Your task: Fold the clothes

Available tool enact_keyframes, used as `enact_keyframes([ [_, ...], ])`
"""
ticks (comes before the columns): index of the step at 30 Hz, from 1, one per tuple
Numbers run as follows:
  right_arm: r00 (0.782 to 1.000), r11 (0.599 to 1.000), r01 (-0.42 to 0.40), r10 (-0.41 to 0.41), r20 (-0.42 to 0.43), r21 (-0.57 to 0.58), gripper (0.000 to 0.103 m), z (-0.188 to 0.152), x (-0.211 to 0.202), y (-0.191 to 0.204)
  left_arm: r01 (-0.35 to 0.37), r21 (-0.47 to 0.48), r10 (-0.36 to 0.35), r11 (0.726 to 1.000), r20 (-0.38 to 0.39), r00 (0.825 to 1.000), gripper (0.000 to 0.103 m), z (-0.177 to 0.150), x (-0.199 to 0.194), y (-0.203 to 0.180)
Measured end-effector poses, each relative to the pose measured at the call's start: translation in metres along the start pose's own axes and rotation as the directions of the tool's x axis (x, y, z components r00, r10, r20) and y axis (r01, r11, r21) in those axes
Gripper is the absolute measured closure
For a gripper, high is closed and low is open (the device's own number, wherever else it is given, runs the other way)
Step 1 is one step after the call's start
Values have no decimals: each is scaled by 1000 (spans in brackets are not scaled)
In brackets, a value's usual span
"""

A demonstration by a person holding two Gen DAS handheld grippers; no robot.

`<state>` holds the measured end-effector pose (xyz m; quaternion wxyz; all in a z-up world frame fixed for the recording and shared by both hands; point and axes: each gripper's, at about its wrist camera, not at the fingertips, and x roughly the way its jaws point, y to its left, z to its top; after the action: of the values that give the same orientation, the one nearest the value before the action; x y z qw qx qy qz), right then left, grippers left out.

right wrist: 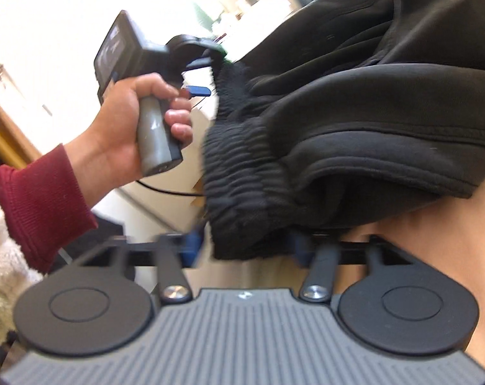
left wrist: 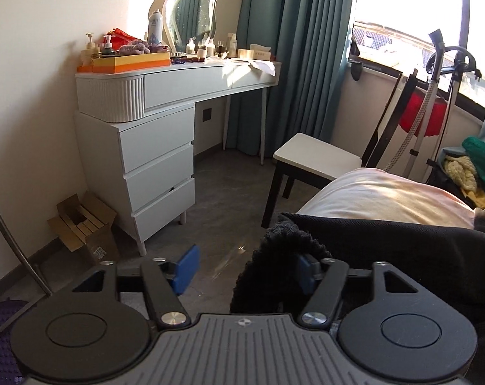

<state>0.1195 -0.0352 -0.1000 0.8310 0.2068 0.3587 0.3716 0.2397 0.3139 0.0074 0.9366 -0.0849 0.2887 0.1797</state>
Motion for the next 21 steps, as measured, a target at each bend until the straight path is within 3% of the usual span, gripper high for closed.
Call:
enact_keyframes([
  [2, 1000, 999, 6, -6, 10, -39, 14, -3, -10, 10, -8, 23, 7, 1000, 33, 999, 5, -3, -24, 6],
  [5, 999, 997, 21, -19, 25, -68, 14, -5, -28, 22, -7, 50, 3, 999, 79, 997, 3, -10, -68, 5],
  [8, 997, 995, 39, -33, 70, -87, 14, -3, -57, 28, 64, 54, -69, 997, 110, 992, 3, -20, -117, -6],
  [11, 985, 985, 117, -98, 145, -126, 14, -2, -100, 39, 150, 68, -158, 986, 140, 977, 3, -35, -169, -28],
  [15, 948, 956, 241, -195, 252, -167, 14, 11, -169, 34, 262, 123, -280, 957, 167, 945, 2, -65, -233, -72],
  [18, 901, 920, 351, -280, 332, -176, 14, 21, -202, 24, 333, 187, -362, 924, 147, 921, 2, -97, -267, -111],
  [21, 858, 895, 417, -330, 394, -157, 14, 26, -244, 4, 359, 262, -406, 896, 154, 901, 2, -130, -291, -148],
])
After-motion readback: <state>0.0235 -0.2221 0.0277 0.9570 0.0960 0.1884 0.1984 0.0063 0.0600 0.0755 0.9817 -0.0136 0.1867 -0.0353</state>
